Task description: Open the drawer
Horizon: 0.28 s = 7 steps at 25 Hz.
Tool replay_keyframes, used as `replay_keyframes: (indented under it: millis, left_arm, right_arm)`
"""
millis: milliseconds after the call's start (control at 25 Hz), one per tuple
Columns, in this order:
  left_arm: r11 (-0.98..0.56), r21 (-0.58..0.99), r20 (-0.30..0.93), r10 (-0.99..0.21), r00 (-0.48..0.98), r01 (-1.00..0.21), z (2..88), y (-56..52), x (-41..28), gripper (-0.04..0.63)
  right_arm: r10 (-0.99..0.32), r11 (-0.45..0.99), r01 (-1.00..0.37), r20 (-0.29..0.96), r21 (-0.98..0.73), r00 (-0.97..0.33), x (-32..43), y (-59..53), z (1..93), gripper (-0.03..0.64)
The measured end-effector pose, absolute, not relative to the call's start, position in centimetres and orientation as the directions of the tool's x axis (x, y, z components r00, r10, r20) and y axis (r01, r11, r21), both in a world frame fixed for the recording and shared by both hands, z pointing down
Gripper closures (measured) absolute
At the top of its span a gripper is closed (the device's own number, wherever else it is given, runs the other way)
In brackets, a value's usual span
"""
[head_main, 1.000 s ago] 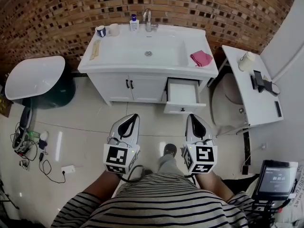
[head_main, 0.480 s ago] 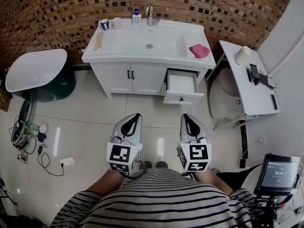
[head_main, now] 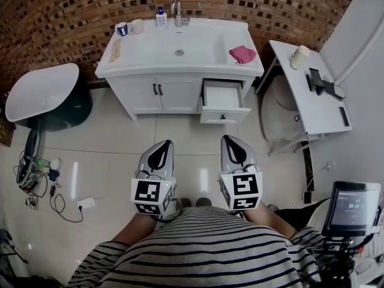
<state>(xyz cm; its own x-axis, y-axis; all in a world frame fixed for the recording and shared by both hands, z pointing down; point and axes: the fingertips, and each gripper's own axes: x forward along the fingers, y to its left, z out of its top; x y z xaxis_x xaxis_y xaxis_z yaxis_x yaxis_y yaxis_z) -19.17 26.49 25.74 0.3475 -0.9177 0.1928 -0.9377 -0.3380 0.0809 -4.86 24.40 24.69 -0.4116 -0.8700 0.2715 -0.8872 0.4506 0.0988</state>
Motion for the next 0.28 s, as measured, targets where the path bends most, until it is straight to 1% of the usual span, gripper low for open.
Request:
replay_keyframes:
  millis: [280]
  left_arm:
    - [-0.333, 0.067, 0.198, -0.919, 0.339, -0.941, 25.64, 27.21, -18.69, 0.58]
  right_arm:
    - [-0.863, 0.468, -0.878, 0.264, 0.099, -0.43, -4.62, 25.12, 24.48, 0.617]
